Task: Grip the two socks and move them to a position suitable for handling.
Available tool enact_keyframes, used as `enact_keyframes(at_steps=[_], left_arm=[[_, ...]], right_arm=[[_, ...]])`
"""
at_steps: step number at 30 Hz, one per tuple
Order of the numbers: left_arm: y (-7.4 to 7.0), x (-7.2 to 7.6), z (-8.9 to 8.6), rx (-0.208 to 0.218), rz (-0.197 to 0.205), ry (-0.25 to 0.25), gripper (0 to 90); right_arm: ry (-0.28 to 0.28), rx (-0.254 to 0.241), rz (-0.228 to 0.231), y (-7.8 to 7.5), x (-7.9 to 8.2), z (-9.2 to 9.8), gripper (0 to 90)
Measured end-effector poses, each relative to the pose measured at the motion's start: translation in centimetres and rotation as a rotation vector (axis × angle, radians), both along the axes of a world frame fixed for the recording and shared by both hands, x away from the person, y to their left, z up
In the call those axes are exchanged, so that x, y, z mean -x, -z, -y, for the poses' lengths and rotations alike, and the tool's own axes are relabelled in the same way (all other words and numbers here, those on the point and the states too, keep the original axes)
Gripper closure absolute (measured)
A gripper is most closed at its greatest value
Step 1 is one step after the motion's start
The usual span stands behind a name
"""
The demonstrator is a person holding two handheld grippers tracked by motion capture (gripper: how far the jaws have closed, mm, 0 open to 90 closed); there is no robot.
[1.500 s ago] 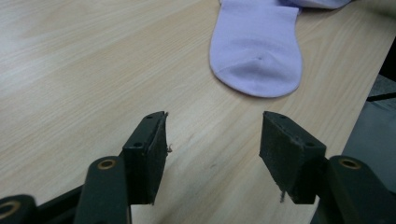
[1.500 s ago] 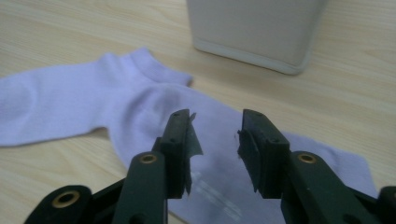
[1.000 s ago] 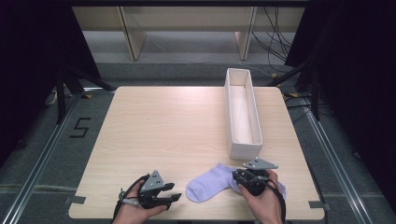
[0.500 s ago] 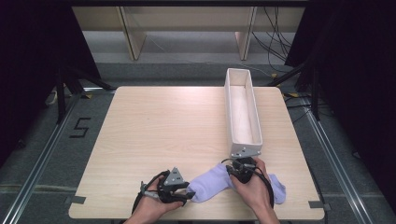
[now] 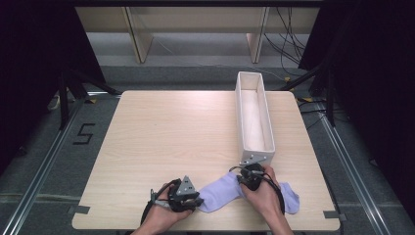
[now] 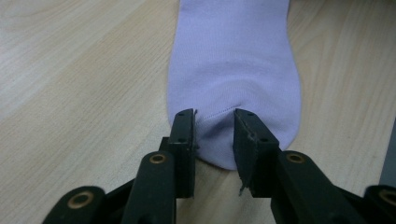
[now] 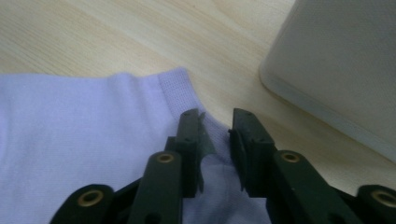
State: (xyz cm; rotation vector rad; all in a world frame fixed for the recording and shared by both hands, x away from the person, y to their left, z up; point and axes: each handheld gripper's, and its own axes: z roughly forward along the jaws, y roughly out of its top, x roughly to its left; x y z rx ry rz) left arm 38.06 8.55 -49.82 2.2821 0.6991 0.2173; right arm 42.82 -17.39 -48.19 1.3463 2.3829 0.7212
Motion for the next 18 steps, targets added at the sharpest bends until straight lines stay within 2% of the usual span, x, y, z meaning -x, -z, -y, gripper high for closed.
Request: enact_keyframes(at_steps=[5, 7, 9, 10, 11, 12, 14, 18], left_arm=[[0.0, -0.2, 0.0, 0.000, -0.002, -0.030, 79.6], [0.1, -0.2, -0.1, 0.009, 0.000, -0.040, 86.1], [0.0, -0.2, -0.1, 0.000, 0.006, -0.046, 87.9], [0.0, -0.1, -0.1, 0.001, -0.004, -0.039, 88.3], [0.1, -0.1, 0.1, 0.026, -0.006, -0.059, 88.6], [0.0, -0.2, -0.1, 0.012, -0.011, -0.046, 88.8], [-0.1, -0.2, -0.3, 0.024, -0.020, -0.051, 89.0], [-1.0, -0.3, -1.1, 0.046, -0.013, -0.054, 89.0]], right_arm=[[-0.007, 0.019, 0.005, 0.0, -0.1, -0.1, 83.8], [-0.004, 0.027, 0.006, 0.0, 0.0, -0.3, 85.9], [-0.020, 0.036, 0.012, 0.0, 0.0, -0.3, 87.4], [-0.021, 0.032, 0.011, 0.0, 0.0, -0.4, 87.9], [-0.023, 0.028, 0.012, 0.0, -0.1, -0.3, 88.3], [-0.027, 0.026, 0.011, 0.0, -0.1, -0.3, 88.6], [-0.023, 0.008, 0.004, -0.1, -0.1, -0.3, 89.3], [-0.020, -0.039, 0.022, -0.6, 0.0, -0.3, 89.6]])
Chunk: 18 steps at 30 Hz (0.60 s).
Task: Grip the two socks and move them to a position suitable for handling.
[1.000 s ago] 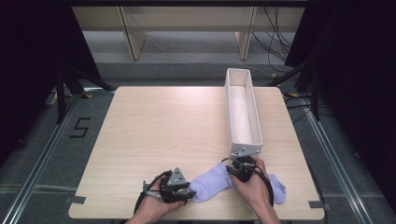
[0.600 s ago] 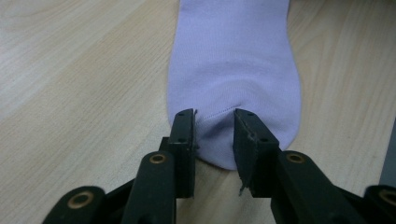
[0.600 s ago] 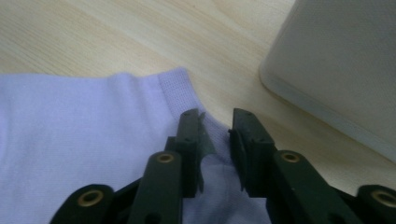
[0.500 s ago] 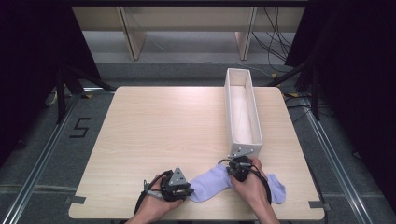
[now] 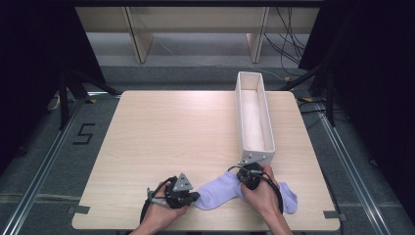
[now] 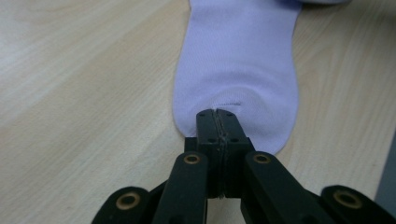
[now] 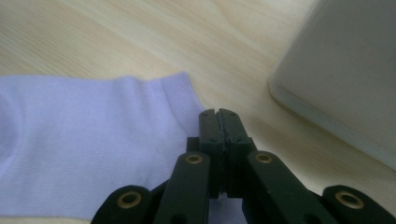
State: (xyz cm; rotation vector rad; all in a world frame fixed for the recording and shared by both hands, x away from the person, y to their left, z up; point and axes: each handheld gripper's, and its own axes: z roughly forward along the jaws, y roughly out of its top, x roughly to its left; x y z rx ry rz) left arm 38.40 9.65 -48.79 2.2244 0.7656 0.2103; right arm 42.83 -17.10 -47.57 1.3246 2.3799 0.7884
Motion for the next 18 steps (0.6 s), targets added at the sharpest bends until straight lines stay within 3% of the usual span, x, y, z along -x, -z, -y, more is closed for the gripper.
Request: enact_keyframes(at_steps=[6, 18], left_arm=[[-1.5, -0.3, -1.3, -0.020, 0.034, 0.014, 88.9], [-3.9, -0.2, -5.5, -0.071, 0.089, 0.019, 88.8]], right_arm=[[-0.002, -0.077, 0.016, -1.3, 0.6, -0.6, 89.6], [-0.042, -0.163, 0.060, -3.7, 2.6, -3.0, 89.5]])
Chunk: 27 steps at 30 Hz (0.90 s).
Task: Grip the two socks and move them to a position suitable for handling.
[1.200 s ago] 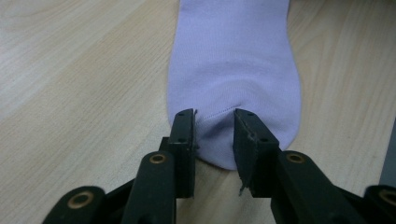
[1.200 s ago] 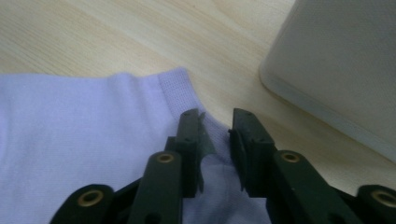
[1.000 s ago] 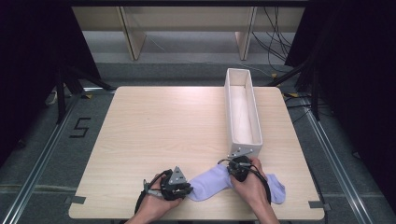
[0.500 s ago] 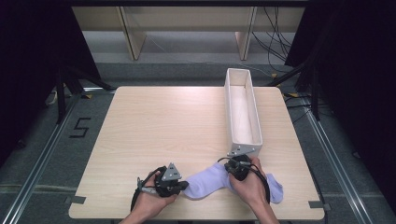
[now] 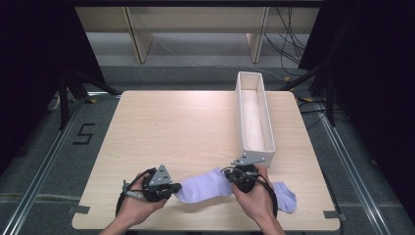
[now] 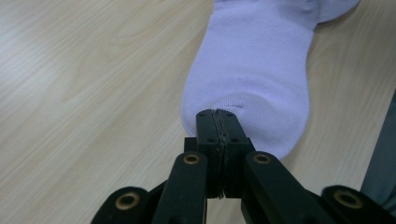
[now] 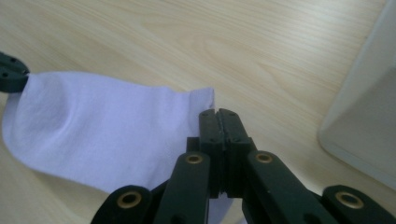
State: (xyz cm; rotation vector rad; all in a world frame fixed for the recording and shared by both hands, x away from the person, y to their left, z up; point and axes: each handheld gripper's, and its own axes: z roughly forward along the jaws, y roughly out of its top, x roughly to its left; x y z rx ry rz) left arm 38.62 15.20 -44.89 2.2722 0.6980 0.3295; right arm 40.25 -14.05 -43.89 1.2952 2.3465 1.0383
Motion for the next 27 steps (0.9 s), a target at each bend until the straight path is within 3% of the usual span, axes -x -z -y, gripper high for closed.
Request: enact_keyframes(at_steps=[1, 4, 11, 12, 13, 14, 15, 23, 27], left_arm=[[-0.1, -0.1, -0.4, -0.001, 0.006, -0.008, 88.8], [-0.1, -0.2, -1.6, -0.004, 0.009, -0.024, 88.8], [0.8, -0.6, -3.6, -0.026, -0.007, -0.056, 88.8], [0.9, -0.7, -3.8, -0.027, -0.006, -0.066, 88.8], [1.1, -0.8, -4.0, -0.026, -0.016, -0.068, 88.8], [1.2, -1.0, -4.1, -0.030, -0.008, -0.079, 88.8], [1.4, -1.1, -4.2, -0.023, -0.015, -0.080, 88.8], [2.0, -2.4, -4.6, -0.031, -0.011, -0.101, 88.7], [2.8, -2.7, -4.4, -0.043, -0.020, -0.094, 88.3]], right_arm=[[-0.033, 0.013, 0.031, 0.1, -0.1, -0.1, 89.5], [-0.036, -0.013, 0.006, -0.1, 0.5, -1.1, 89.4], [-0.094, 0.004, -0.004, 0.4, 0.9, -3.2, 89.3], [-0.087, -0.012, 0.002, 0.6, 0.9, -3.6, 89.3], [-0.094, 0.003, -0.023, 0.5, 0.9, -3.7, 89.3], [-0.091, -0.013, -0.010, 0.8, 0.8, -4.0, 89.3], [-0.098, 0.008, -0.021, 0.7, 0.7, -4.0, 89.4], [-0.106, 0.016, -0.010, 1.0, 0.0, -5.0, 89.3], [-0.088, 0.019, -0.028, 1.5, -0.6, -5.2, 89.2]])
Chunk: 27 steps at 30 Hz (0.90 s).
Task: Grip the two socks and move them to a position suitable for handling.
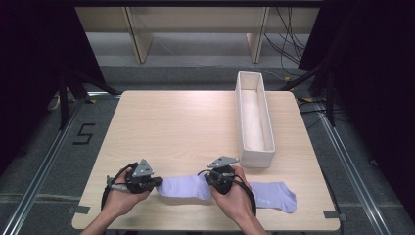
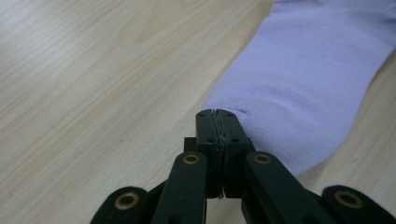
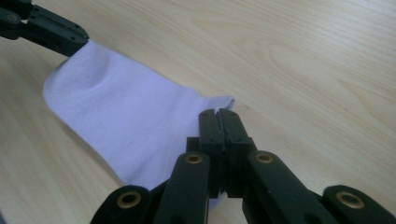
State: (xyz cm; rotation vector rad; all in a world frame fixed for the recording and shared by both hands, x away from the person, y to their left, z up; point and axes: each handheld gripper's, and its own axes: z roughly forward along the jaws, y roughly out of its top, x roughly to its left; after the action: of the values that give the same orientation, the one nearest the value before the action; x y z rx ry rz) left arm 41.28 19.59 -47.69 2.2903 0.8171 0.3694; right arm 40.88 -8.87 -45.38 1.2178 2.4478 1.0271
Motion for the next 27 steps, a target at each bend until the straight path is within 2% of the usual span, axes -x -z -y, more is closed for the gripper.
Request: enact_keyframes(at_steps=[1, 3, 4, 5, 6, 8, 10, 12, 14, 15, 17, 19, 27], left_arm=[[0.3, 0.0, 0.1, 0.008, -0.009, -0.001, 88.0], [0.8, -0.2, 0.1, -0.003, -0.040, 0.013, 84.0], [1.0, -0.1, 0.1, 0.003, -0.078, 0.004, 75.7], [0.9, 0.1, 0.1, 0.028, -0.085, -0.027, 64.6], [0.7, 0.2, 0.0, 0.040, -0.052, -0.046, 56.9], [-0.2, 0.4, -0.3, 0.052, -0.021, -0.058, 52.8], [-0.6, 0.5, -0.4, 0.053, 0.003, -0.049, 57.5], [-0.3, 0.6, -0.1, 0.031, -0.012, -0.036, 66.2], [0.4, 0.7, 0.2, 0.006, -0.035, -0.025, 70.9], [0.8, 0.7, 0.3, 0.003, -0.043, -0.031, 71.6], [1.3, 0.4, 0.3, -0.021, -0.034, -0.028, 73.6], [1.6, 0.5, 0.4, -0.016, -0.052, -0.037, 74.6], [1.6, 0.1, 0.3, -0.035, -0.029, -0.048, 72.6]], right_arm=[[-0.004, 0.007, 0.002, 0.3, -0.2, 0.0, 88.9], [-0.007, 0.027, -0.039, 0.9, -0.5, -0.1, 85.1], [-0.014, 0.038, -0.060, 1.2, -0.6, -0.1, 82.4], [-0.018, 0.044, -0.052, 1.4, -0.7, 0.0, 80.4], [-0.011, 0.044, -0.056, 1.4, -0.6, 0.0, 79.8], [-0.001, 0.040, -0.035, 1.2, -0.5, 0.3, 80.3], [-0.002, 0.035, -0.027, 1.0, -0.6, 0.4, 81.2], [-0.020, 0.068, -0.051, 1.2, -0.8, 0.2, 81.3], [-0.022, 0.092, -0.066, 1.7, -0.9, 0.1, 81.3], [-0.019, 0.103, -0.063, 2.0, -0.9, 0.1, 81.5], [-0.016, 0.116, -0.069, 2.4, -1.0, 0.2, 82.4], [-0.013, 0.126, -0.079, 2.7, -0.9, 0.4, 83.4], [-0.004, 0.139, -0.077, 2.9, -0.8, 0.4, 84.3]])
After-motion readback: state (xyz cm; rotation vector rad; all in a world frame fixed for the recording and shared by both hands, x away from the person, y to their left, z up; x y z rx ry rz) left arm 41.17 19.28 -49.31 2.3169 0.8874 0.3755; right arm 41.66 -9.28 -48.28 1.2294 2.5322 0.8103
